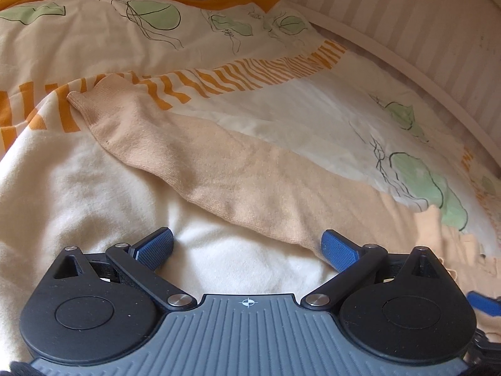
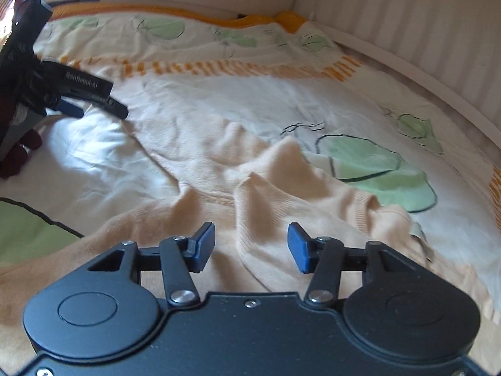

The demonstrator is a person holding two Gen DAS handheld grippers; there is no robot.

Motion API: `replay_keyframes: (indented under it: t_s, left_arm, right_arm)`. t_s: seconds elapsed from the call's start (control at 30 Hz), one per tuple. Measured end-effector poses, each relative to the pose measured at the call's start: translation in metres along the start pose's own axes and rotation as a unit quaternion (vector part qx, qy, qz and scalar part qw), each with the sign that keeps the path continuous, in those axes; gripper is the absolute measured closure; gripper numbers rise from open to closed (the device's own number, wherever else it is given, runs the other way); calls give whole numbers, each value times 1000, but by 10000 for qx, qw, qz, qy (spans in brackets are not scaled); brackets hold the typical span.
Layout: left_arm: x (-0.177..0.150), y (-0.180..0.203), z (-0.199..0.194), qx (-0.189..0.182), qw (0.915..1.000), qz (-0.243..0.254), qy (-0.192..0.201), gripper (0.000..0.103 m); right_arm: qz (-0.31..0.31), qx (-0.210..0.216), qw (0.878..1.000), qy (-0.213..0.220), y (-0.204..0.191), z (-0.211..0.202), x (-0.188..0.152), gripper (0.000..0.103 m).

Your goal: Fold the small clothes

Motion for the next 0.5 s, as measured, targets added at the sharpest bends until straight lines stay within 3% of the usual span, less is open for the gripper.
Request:
replay_keyframes:
  t_s: [0.03, 0.07, 0.1, 0.17, 0.27, 0.43, 0.47, 0.5]
  left_arm:
    - [0, 0, 0, -12, 10000, -11, 7, 1]
    - [0, 0, 1, -20, 10000, -20, 10, 1]
    - [0, 0, 2, -25, 10000, -25, 11, 1]
    - [0, 0, 2, -32, 10000, -22, 15, 1]
    - [0, 0, 3, -37, 10000, -9, 16, 1]
    - [1, -1, 3, -65, 10000, -59, 28, 1]
    - [1, -1, 3, -67, 10000, -60, 29, 1]
    - [1, -1, 3, -65, 10000, -54, 28, 1]
  right_arm:
    - [-30, 29, 10000, -89, -1, 6, -1, 60]
    - [38, 13, 9999, -168, 2, 10, 0, 85]
    - [241, -16, 9995, -215, 8, 12, 0, 89]
    - [1010, 10, 9946, -234, 28, 11, 4, 89]
    - [2336, 100, 9722, -101, 59, 4, 6, 85]
    - [3737, 652, 9252, -61, 72, 4, -3, 77]
    - [3932, 612, 9174, 1, 76, 3, -5, 76]
    - [3951, 541, 9170, 62, 78, 2, -6, 73]
Point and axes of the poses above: each gripper's, at about its wrist camera, not at the fingertips, and z roughly the way its jaws point, y to its right, x to its top, the point moved 6 cm from there along z, roughly the way its jaws point, and after that the axes turned 9 degrees about y, right-handed, at the moved point
